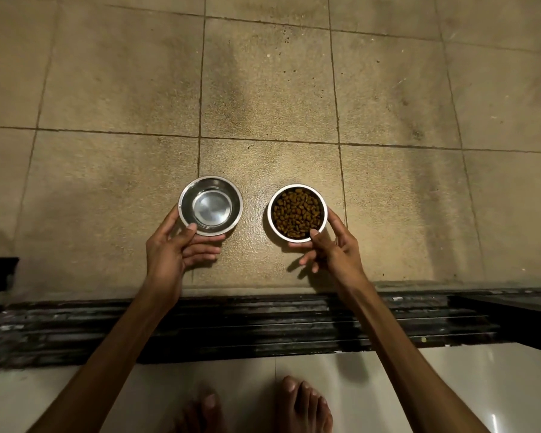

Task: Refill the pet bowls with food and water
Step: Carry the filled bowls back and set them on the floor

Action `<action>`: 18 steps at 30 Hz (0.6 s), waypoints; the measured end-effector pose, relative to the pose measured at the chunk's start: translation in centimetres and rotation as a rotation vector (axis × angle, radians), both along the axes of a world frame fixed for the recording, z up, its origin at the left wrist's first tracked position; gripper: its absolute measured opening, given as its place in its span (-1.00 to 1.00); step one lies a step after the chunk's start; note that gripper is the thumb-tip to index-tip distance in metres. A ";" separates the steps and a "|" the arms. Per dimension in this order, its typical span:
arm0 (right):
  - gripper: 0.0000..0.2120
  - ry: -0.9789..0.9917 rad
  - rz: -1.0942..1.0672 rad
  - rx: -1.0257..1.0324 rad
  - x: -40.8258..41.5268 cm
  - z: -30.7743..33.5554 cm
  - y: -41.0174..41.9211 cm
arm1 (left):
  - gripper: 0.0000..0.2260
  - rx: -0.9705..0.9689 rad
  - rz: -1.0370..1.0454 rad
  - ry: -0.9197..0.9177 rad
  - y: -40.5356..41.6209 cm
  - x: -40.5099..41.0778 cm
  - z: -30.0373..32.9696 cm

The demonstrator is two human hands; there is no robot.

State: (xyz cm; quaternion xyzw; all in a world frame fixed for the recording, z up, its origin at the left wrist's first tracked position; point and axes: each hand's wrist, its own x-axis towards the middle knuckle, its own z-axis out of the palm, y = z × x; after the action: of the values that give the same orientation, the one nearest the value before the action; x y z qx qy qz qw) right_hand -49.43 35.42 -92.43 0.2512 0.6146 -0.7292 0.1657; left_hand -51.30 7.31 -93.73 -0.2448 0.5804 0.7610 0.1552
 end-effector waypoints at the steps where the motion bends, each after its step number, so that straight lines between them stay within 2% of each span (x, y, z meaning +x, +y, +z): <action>1: -0.42 0.006 0.005 0.004 -0.2 -0.4 0.0 | -0.54 0.000 -0.002 -0.001 0.1 -0.1 -0.3; 8: -0.43 0.001 -0.054 -0.120 -0.7 -1.7 -0.4 | -0.53 0.008 -0.003 -0.012 0.6 -0.1 -1.6; 18: -0.47 0.007 -0.049 -0.129 -0.8 -2.5 -0.2 | -0.52 0.001 -0.010 0.011 1.0 0.1 -3.0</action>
State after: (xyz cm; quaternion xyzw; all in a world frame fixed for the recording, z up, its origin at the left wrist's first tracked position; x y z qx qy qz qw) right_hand -50.20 35.20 -94.91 0.2526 0.5606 -0.7719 0.1615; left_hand -51.23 8.26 -96.69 -0.2376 0.5822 0.7617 0.1561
